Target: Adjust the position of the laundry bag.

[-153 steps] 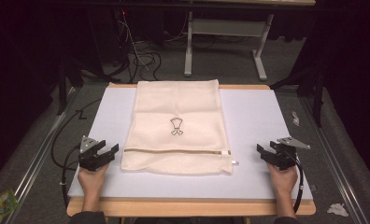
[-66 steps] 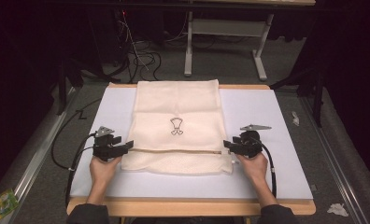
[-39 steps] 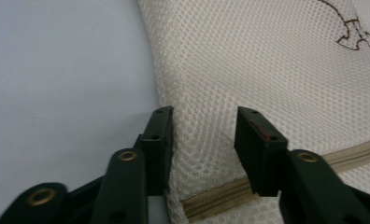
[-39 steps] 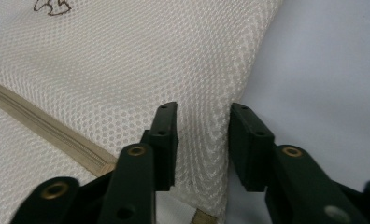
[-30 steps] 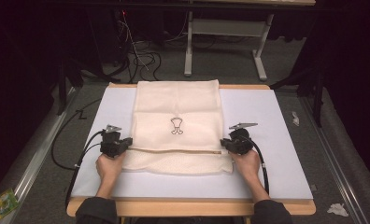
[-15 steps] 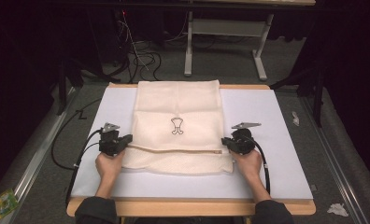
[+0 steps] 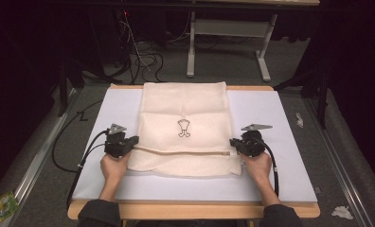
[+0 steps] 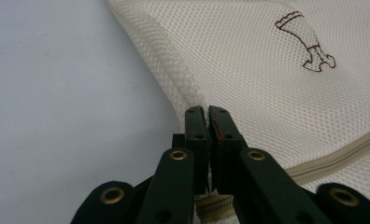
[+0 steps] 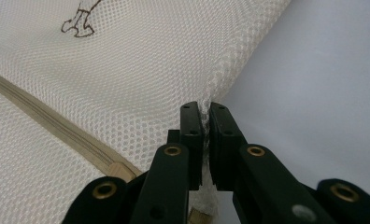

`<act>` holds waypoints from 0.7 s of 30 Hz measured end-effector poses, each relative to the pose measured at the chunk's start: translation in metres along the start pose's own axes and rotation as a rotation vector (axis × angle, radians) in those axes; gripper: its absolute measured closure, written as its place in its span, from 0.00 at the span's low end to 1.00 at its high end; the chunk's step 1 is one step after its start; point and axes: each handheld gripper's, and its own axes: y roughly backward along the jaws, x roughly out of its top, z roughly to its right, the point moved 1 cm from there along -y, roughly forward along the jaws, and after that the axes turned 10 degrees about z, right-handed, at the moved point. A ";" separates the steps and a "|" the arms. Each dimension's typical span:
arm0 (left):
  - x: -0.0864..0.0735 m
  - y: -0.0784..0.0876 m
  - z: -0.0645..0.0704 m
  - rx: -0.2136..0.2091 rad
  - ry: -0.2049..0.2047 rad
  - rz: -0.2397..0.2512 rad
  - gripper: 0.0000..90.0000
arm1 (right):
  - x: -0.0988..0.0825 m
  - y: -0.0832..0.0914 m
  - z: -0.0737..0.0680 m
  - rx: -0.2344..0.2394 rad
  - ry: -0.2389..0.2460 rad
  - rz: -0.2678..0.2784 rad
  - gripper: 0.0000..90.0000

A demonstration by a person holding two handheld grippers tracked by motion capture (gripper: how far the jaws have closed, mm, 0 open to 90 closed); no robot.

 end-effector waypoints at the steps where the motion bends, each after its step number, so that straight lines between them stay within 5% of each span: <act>1: 0.000 -0.001 0.000 -0.005 0.004 0.005 0.97 | 0.000 0.001 0.001 -0.001 -0.002 0.002 0.96; 21: 0.003 -0.011 0.028 -0.067 -0.034 0.010 0.97 | -0.011 0.029 0.024 -0.031 -0.031 0.025 0.96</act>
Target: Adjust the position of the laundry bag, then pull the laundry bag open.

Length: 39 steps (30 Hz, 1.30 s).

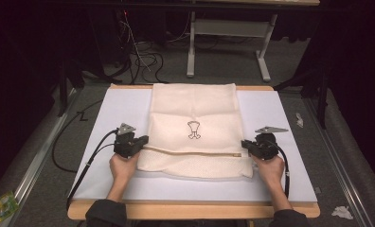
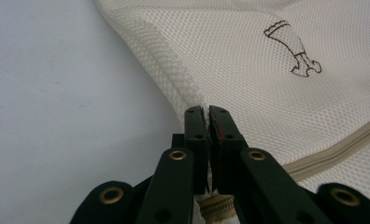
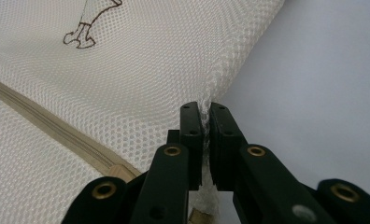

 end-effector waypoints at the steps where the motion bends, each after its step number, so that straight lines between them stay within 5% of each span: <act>1: -0.001 -0.002 0.004 -0.004 -0.003 0.001 0.97 | -0.002 0.003 0.002 -0.005 0.006 0.004 0.96; 12: -0.002 -0.008 0.017 -0.033 -0.004 0.000 0.96 | -0.016 0.015 0.016 -0.016 -0.043 0.018 0.96; 19: -0.009 -0.005 0.029 -0.035 -0.046 -0.023 0.96 | -0.023 0.025 0.016 -0.022 -0.039 0.017 0.96; 39: -0.018 -0.004 0.026 -0.008 -0.073 -0.054 0.93 | -0.032 0.018 0.015 -0.037 -0.019 -0.008 0.90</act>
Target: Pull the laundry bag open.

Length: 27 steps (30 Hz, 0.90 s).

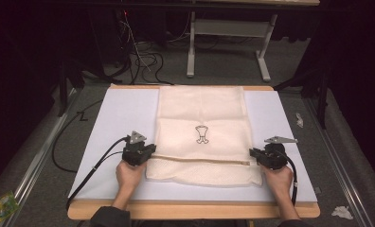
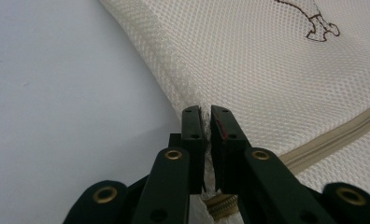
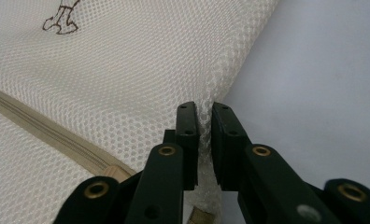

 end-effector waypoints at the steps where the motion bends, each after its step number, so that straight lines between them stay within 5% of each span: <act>1: -0.001 0.001 0.001 0.004 -0.002 0.008 0.92 | 0.000 0.000 -0.001 -0.010 0.005 -0.011 0.87; 8: -0.005 0.006 0.001 0.018 -0.025 0.017 0.85 | -0.002 0.001 -0.002 -0.013 -0.002 -0.037 0.72; 18: -0.014 0.014 0.025 -0.020 -0.103 0.076 0.66 | -0.010 0.008 -0.009 -0.016 -0.003 -0.042 0.47; 27: -0.020 0.001 0.045 -0.051 -0.140 0.026 0.63 | -0.013 0.011 -0.009 0.010 -0.046 -0.054 0.51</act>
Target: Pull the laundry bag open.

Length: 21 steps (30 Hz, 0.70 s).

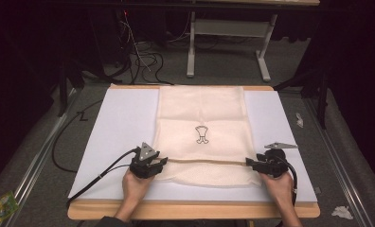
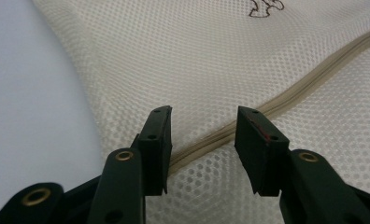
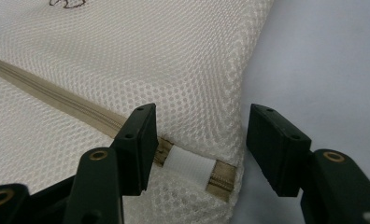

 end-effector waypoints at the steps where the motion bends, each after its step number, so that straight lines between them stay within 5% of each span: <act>1: 0.000 -0.001 0.001 -0.003 -0.002 -0.003 0.63 | 0.000 0.000 0.000 0.001 -0.001 -0.002 0.51; 4: -0.002 -0.007 0.003 -0.009 0.008 -0.020 0.63 | 0.002 -0.002 -0.002 -0.001 0.013 -0.012 0.55; 9: -0.001 -0.009 0.009 0.022 -0.045 -0.037 0.63 | 0.008 -0.009 -0.007 -0.005 0.026 -0.043 0.57; 15: -0.001 -0.009 0.009 0.025 -0.034 -0.043 0.63 | 0.011 -0.012 -0.011 -0.026 0.089 -0.062 0.78; 21: 0.001 -0.010 0.007 0.012 -0.025 -0.049 0.63 | 0.012 -0.008 -0.004 0.021 0.096 -0.011 0.96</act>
